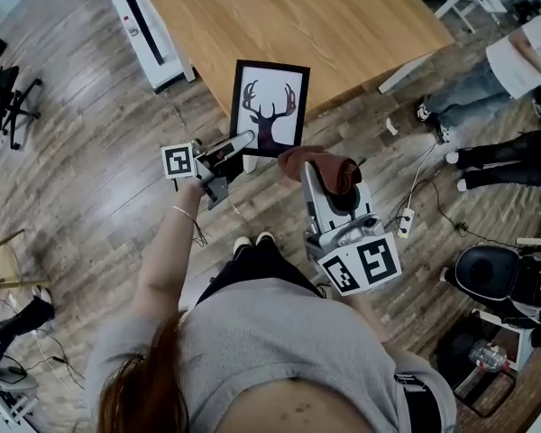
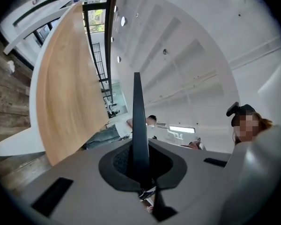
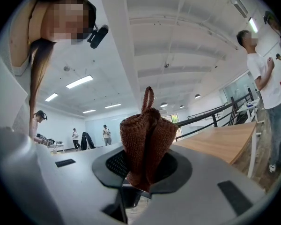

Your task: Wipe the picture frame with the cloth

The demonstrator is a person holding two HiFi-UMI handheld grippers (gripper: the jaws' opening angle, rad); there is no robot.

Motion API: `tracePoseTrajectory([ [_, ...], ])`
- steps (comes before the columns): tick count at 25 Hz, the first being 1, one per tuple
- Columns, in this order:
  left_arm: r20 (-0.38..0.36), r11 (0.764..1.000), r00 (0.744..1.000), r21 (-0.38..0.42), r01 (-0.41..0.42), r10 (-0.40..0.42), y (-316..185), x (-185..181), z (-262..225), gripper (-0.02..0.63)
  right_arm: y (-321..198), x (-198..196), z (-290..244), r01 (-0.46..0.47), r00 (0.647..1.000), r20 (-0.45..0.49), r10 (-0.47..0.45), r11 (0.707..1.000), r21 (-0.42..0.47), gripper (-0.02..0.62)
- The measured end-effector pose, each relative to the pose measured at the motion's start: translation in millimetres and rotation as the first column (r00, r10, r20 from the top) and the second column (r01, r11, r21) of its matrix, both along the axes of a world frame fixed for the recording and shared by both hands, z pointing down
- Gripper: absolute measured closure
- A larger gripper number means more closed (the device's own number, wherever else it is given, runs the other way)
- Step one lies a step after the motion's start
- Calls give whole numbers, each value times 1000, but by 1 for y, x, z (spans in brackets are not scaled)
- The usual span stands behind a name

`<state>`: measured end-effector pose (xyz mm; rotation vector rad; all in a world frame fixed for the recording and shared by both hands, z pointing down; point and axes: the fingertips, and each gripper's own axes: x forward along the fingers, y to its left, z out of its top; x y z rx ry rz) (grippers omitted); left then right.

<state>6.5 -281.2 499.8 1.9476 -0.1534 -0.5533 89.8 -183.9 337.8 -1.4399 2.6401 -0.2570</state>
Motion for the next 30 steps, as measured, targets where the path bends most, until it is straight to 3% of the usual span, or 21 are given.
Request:
tracePoseTrajectory([
  [4,-60,995,998,98,30,-25,4,13,-56,588,2,5,-24,13,1000,13,-14,998,69,499],
  [7,-61,981,998,192,38,-27,9,16,-97,588,8,1,-40,21,1000,19,-23,993,117,499],
  [16,-63,892,997,448,67,-43,31,42,-204,588,27,14,-83,34,999,-4,-34,972,231,499],
  [20,-79,862,996,500,79,-46,46,42,-226,588,38,10,-90,33,999,-10,-32,965,259,499],
  [25,-57,846,997,528,79,-57,49,42,-232,588,43,2,-113,57,998,-13,-56,948,312,499],
  [30,-38,837,997,543,71,-60,52,41,-236,588,30,-22,-176,116,993,-86,-85,874,472,499],
])
